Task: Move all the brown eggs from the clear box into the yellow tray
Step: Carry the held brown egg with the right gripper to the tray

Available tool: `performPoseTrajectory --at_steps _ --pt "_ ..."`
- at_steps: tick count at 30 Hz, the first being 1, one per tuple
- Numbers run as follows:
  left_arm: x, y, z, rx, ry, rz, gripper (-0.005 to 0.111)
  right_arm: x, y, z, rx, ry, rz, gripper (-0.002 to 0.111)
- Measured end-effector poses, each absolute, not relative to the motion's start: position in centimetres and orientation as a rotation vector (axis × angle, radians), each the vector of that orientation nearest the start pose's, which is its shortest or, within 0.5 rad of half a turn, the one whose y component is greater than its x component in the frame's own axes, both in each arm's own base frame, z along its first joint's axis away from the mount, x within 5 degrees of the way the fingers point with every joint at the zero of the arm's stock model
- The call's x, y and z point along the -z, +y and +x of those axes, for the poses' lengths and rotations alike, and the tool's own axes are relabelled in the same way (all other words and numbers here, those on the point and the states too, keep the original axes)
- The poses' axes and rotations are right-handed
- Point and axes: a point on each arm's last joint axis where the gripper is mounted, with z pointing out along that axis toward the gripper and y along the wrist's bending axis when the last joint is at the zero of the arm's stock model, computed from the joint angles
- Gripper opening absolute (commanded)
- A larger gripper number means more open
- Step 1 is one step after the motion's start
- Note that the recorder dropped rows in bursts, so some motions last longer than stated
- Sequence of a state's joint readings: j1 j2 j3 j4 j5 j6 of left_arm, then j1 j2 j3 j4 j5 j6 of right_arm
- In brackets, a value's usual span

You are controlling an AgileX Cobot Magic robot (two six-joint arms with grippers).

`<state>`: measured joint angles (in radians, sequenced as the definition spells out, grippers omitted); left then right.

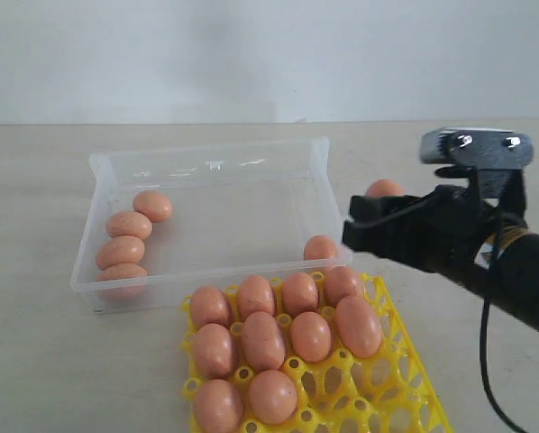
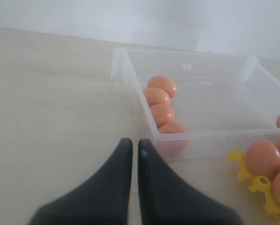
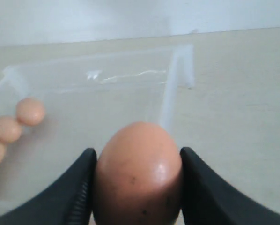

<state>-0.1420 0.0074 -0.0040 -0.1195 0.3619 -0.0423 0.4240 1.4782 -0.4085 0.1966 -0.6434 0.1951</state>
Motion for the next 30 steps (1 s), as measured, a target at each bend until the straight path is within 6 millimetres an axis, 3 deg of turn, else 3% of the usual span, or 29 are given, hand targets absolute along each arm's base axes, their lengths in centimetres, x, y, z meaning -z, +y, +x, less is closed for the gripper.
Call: performPoseTrajectory --at_steps 4,12,17,24,30 --pt "-18.2 -1.1 5.2 0.245 1.853 0.018 0.004 -18.5 8.1 24.4 -0.538 1.896 0.166 0.0" --pt "-18.2 -1.1 5.2 0.245 1.853 0.018 0.004 -19.7 11.9 22.2 -0.977 1.804 -0.306 0.0" --pt "-18.2 -1.1 5.2 0.245 1.853 0.018 0.004 -18.6 11.8 21.0 -0.99 1.858 -0.353 0.0" --pt "-18.2 -1.1 5.2 0.245 1.853 0.018 0.004 -16.2 9.7 18.3 -0.903 1.886 -0.19 0.0" --pt "-18.2 -1.1 5.2 0.245 1.853 0.018 0.004 -14.6 10.0 16.5 -0.86 1.984 -0.434 0.0"
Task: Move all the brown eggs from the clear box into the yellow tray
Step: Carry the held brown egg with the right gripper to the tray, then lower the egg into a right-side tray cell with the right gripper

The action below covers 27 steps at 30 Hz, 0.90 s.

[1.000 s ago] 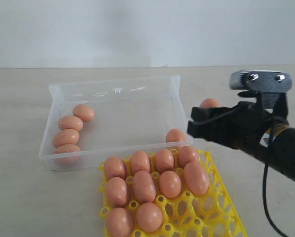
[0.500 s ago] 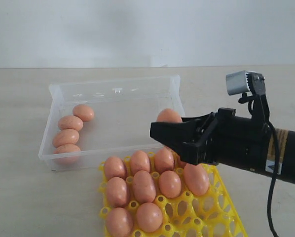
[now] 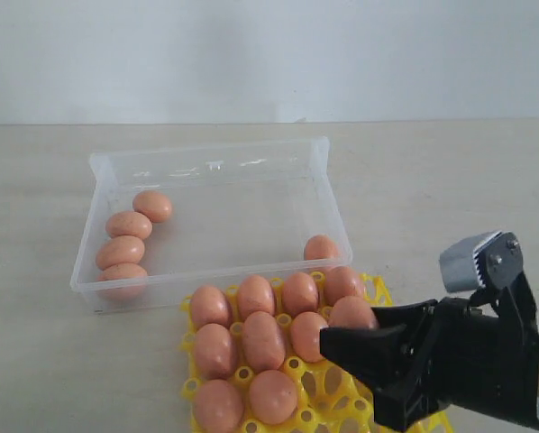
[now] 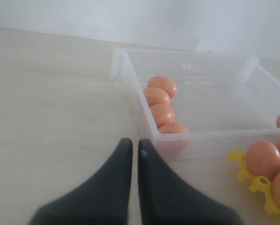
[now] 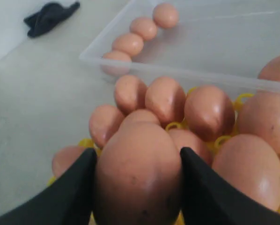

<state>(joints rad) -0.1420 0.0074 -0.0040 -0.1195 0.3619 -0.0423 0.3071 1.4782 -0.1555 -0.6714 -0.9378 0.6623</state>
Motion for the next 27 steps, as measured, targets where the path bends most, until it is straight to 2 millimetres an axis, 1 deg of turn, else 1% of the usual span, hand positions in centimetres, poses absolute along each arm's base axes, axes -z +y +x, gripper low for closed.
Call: performPoseTrajectory --at_steps 4,8,12,16,21,27 --pt "-18.2 -1.1 5.2 0.245 1.853 0.018 0.004 -14.4 10.0 16.5 -0.814 1.982 -0.512 0.0" --pt "-18.2 -1.1 5.2 0.245 1.853 0.018 0.004 -14.7 10.2 17.5 -0.76 1.978 -0.562 0.0" --pt "-18.2 -1.1 5.2 0.245 1.853 0.018 0.004 -15.0 10.9 18.6 -0.757 1.951 -0.645 0.0" --pt "-18.2 -1.1 5.2 0.245 1.853 0.018 0.004 -13.9 11.4 19.7 -0.766 1.991 -0.677 0.0" --pt "-18.2 -1.1 5.2 0.245 1.853 0.018 0.004 -13.3 11.8 19.3 -0.832 2.004 -0.745 0.0" --pt "-18.2 -1.1 5.2 0.245 1.853 0.018 0.004 -13.2 11.9 19.0 -0.842 2.008 -0.801 0.0"
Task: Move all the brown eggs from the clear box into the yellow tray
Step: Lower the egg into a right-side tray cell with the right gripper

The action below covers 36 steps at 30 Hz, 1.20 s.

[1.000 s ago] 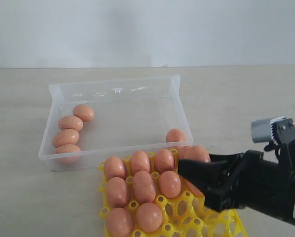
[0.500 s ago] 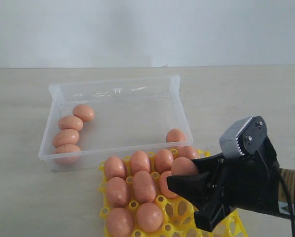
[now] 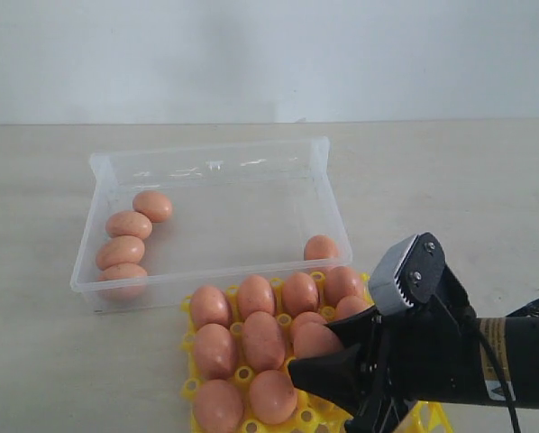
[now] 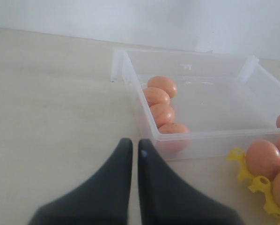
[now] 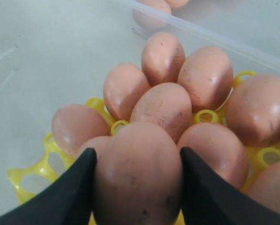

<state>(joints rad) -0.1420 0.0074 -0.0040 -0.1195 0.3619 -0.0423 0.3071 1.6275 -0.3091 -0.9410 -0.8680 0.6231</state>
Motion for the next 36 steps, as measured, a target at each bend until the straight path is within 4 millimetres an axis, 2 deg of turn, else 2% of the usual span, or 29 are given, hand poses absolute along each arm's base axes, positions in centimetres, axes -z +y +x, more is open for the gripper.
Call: performPoseTrajectory --at_steps 20,22,24,26,36 --pt "-18.18 -1.14 5.23 0.245 1.853 0.018 0.004 -12.87 11.78 18.86 -0.82 2.037 -0.831 0.001" --pt "-18.18 -1.14 5.23 0.245 1.853 0.018 0.004 -12.86 11.79 18.84 -0.82 2.037 -0.834 0.009" --pt "-18.18 -1.14 5.23 0.245 1.853 0.018 0.004 -12.86 11.79 18.84 -0.819 2.035 -0.836 0.025" --pt "-18.18 -1.14 5.23 0.245 1.853 0.018 0.004 -12.86 11.79 18.84 -0.819 2.035 -0.836 0.031" --pt "-18.18 -1.14 5.23 0.245 1.853 0.018 0.004 -12.87 11.78 18.87 -0.818 2.036 -0.83 0.051"
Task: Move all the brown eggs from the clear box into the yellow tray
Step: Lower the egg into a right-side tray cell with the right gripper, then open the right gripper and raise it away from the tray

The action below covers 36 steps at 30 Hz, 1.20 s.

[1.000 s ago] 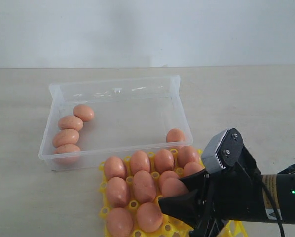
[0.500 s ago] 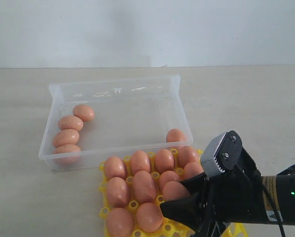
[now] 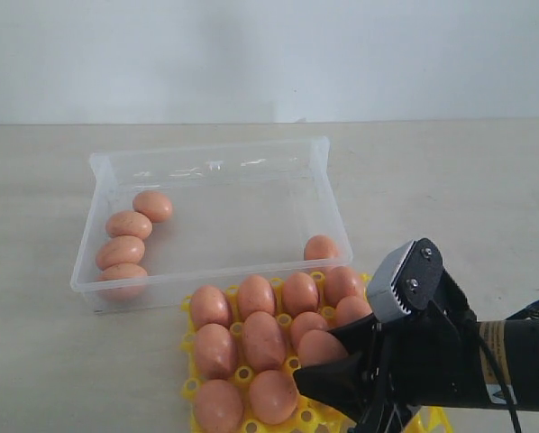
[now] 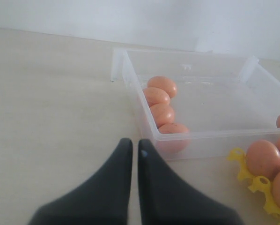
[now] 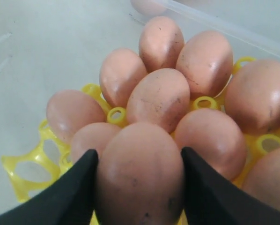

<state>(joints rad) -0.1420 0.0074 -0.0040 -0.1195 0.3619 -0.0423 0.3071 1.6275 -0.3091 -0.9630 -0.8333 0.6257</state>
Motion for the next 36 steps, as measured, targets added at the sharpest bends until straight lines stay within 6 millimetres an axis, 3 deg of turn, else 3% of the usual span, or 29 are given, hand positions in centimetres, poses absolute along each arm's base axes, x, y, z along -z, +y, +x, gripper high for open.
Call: performPoseTrajectory --at_steps 14,21,24,28,36 --pt "-18.2 -1.1 5.2 0.245 1.853 0.018 0.004 -13.0 11.8 18.9 -0.827 2.027 -0.814 0.053" --pt "-18.2 -1.1 5.2 0.245 1.853 0.018 0.004 -14.4 12.5 19.0 -0.963 1.875 -0.755 0.052" --pt "-18.2 -1.1 5.2 0.245 1.853 0.018 0.004 -15.3 12.7 19.2 -1.017 1.793 -0.683 0.038" --pt "-18.2 -1.1 5.2 0.245 1.853 0.018 0.004 -16.2 12.9 19.7 -1.052 1.717 -0.647 -0.001" --pt "-18.2 -1.1 5.2 0.245 1.853 0.018 0.004 -18.3 14.3 20.3 -1.093 1.631 -0.807 0.0"
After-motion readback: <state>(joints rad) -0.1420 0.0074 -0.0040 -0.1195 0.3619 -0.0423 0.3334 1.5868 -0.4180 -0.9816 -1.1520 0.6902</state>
